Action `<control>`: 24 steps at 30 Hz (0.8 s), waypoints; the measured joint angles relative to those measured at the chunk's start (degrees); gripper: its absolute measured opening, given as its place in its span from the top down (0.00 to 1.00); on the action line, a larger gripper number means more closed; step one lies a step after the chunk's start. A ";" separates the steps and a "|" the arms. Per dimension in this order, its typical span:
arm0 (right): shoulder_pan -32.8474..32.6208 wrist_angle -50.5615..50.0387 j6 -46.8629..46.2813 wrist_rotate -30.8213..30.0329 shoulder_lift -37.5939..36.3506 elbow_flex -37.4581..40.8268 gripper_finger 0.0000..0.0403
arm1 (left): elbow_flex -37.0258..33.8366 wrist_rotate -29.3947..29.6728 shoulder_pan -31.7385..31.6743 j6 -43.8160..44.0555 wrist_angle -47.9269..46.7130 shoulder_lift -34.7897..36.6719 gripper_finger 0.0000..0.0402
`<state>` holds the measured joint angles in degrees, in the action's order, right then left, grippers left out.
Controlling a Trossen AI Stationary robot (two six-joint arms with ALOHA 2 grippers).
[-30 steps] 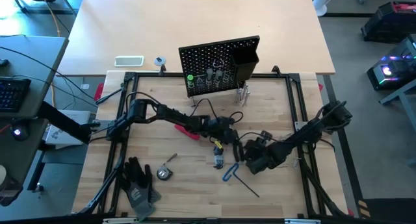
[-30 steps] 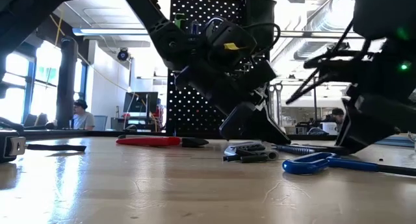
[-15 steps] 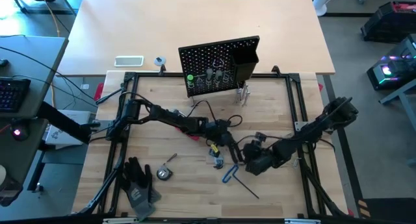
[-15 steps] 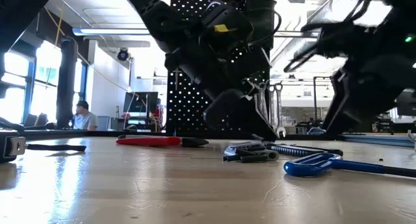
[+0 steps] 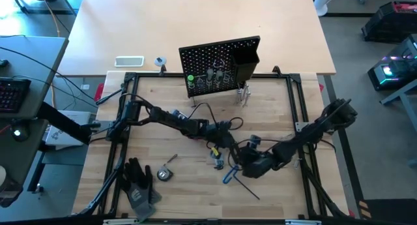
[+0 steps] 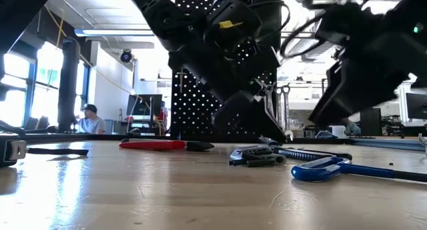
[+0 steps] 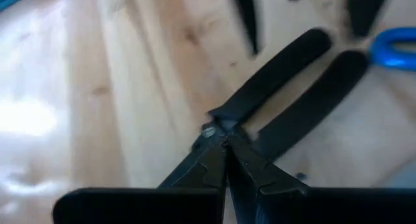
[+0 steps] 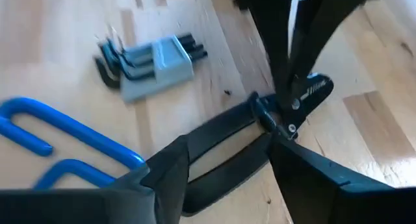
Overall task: Hang tools onto peg board
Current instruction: Hang the black wire stripper onto the pegboard
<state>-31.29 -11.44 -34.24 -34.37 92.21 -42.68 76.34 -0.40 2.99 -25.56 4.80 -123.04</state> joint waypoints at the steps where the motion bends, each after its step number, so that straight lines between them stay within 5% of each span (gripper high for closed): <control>1: 0.20 0.18 -0.20 0.02 0.90 0.00 0.48 | 0.00 -1.73 -0.09 0.37 0.16 0.00 0.99; 14: -0.32 -3.66 -3.03 -2.93 5.90 -0.07 0.47 | 0.11 3.34 -2.33 -0.44 -1.26 0.07 0.99; 24: -0.74 -6.37 -3.32 -2.14 5.76 -0.20 0.47 | 0.11 -3.72 -6.74 1.74 -4.09 0.11 0.99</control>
<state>-32.03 -17.81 -37.56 -36.51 97.97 -42.87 76.44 -4.12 -3.75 -23.82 0.71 -122.93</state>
